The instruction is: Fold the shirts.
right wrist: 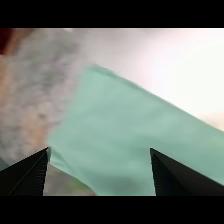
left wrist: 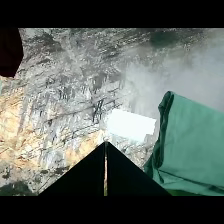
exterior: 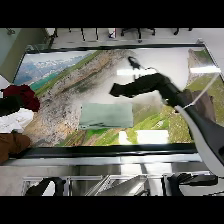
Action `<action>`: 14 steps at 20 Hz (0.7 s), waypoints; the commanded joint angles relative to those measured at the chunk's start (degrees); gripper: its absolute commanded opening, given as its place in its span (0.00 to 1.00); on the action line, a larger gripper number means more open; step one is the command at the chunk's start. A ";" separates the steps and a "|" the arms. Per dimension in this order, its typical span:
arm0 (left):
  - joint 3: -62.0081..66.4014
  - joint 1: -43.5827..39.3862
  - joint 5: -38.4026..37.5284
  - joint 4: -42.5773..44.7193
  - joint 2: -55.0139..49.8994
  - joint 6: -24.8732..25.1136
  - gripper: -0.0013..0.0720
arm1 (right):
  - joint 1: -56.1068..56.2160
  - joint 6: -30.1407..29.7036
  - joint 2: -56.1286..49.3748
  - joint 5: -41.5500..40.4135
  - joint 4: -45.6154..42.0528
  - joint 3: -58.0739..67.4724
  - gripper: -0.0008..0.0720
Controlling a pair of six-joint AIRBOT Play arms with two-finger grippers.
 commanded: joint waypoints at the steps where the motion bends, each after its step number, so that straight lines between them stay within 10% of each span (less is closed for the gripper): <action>1: -0.79 0.13 0.57 0.07 0.74 0.11 0.03 | -11.32 1.44 2.05 -17.05 -5.42 -3.21 0.97; 14: -0.79 0.13 2.80 0.04 0.74 0.13 0.03 | -9.86 -8.15 -17.70 -9.92 15.39 -10.23 0.97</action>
